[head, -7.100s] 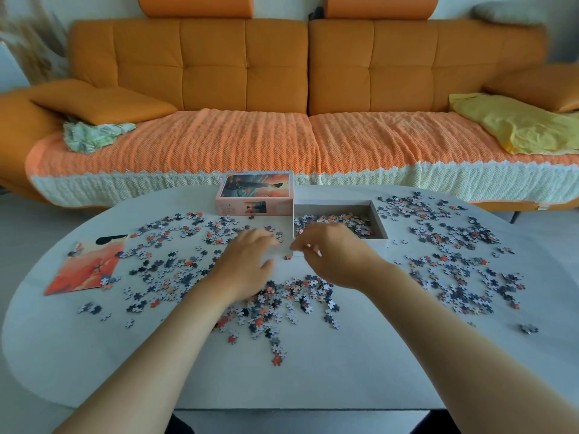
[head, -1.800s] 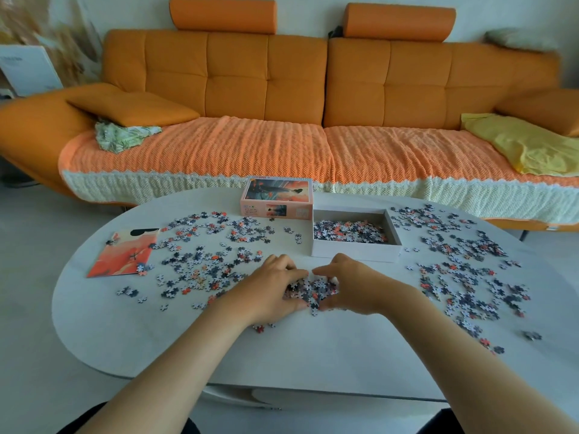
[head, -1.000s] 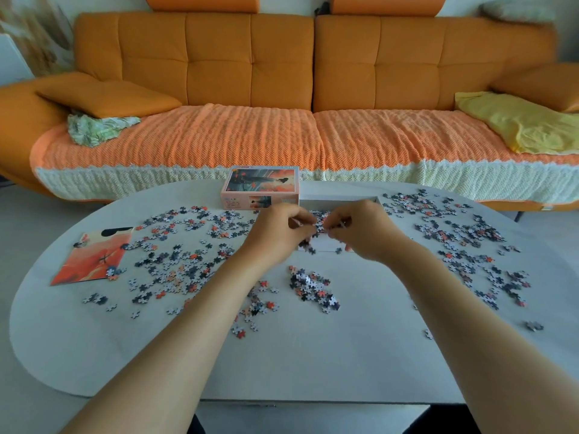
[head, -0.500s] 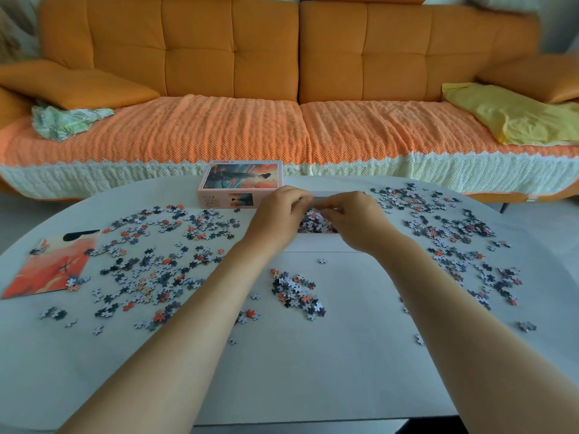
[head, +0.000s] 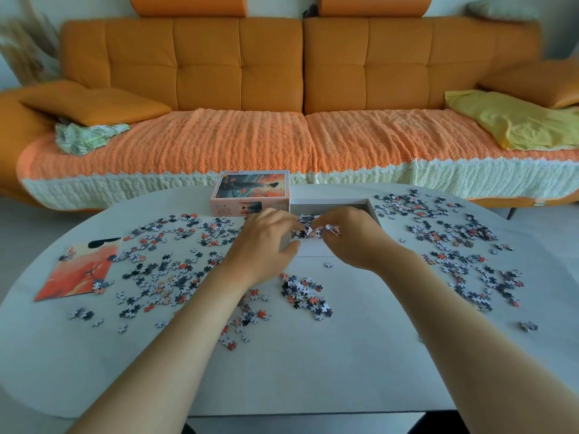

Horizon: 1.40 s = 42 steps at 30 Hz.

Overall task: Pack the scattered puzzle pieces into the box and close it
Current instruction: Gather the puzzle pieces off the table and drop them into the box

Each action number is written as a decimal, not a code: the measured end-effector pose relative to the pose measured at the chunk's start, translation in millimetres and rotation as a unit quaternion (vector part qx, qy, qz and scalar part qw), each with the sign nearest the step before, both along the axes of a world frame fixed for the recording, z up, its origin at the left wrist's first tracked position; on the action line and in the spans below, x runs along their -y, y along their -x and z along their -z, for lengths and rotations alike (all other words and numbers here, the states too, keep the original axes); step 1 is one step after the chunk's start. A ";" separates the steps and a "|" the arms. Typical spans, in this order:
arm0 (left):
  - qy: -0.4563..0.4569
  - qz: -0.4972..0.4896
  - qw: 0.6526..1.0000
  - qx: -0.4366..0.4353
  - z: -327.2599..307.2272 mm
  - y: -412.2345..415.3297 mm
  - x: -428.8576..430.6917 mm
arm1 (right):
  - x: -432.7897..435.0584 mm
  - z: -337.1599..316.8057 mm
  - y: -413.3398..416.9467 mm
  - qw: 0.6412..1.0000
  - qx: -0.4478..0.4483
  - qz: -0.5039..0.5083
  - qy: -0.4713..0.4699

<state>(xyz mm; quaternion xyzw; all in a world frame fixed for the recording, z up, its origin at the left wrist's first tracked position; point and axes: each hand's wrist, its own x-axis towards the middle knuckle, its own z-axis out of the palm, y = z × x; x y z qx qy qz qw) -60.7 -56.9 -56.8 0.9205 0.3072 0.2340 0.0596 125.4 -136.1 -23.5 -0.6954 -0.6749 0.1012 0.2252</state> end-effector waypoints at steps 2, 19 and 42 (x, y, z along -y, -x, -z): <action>-0.006 -0.005 1.000 0.007 -3.0 15.9 5.4 | 5.6 -4.9 6.3 1.000 0.003 -0.023 -0.021; 0.156 -0.055 0.956 -0.244 27.3 115.1 76.4 | 59.1 48.6 69.6 0.963 0.128 -0.078 0.225; 0.128 -0.124 0.964 -0.198 45.4 163.1 54.5 | 32.6 67.4 116.2 0.974 0.152 -0.097 0.136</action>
